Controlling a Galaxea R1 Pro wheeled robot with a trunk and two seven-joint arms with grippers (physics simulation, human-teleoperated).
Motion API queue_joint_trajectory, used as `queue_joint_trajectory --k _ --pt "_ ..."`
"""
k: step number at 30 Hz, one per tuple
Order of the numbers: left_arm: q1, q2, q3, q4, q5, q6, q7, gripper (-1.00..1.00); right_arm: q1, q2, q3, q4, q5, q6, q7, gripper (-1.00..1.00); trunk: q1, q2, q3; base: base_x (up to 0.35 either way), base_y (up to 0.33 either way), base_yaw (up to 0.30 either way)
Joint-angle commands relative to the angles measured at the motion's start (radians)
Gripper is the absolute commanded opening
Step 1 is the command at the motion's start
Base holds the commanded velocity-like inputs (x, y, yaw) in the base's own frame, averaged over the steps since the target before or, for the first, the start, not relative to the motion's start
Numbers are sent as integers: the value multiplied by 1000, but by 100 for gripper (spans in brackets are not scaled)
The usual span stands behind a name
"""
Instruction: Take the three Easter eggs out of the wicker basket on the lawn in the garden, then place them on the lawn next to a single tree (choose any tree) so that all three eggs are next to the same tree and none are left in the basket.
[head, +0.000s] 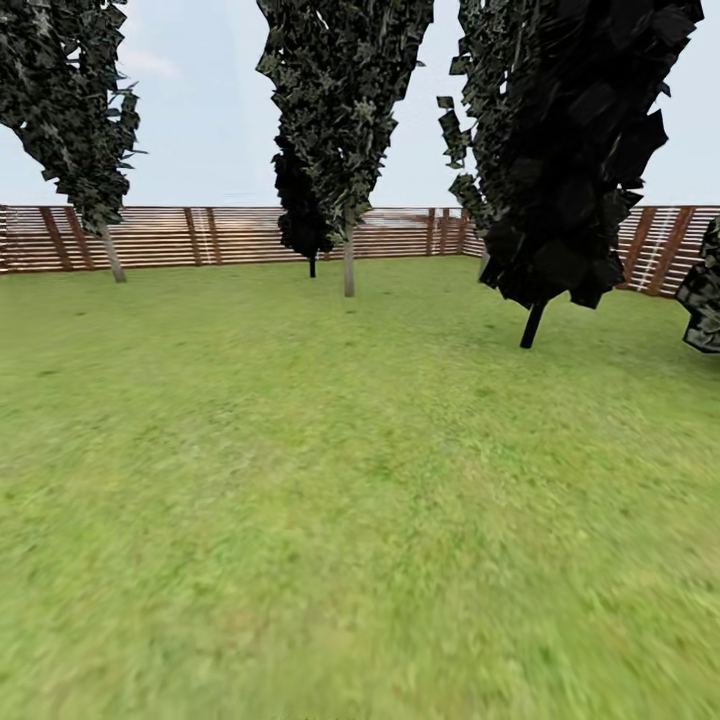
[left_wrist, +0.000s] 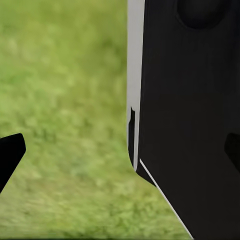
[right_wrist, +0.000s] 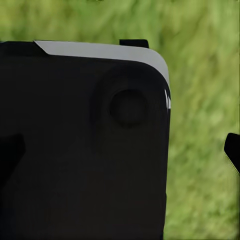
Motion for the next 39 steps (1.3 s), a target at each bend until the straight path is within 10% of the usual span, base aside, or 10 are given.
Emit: queue_joint_trajectory --k 1,39 --pt "0 0 0 -1 0 0 0 100 0 0 0 1 0 -3 -1 100 0 0 -1 0 0 278" --pt "0 0 0 -1 0 0 0 100 0 0 0 2 0 -4 -1 100 0 0 -23 0 0 278"
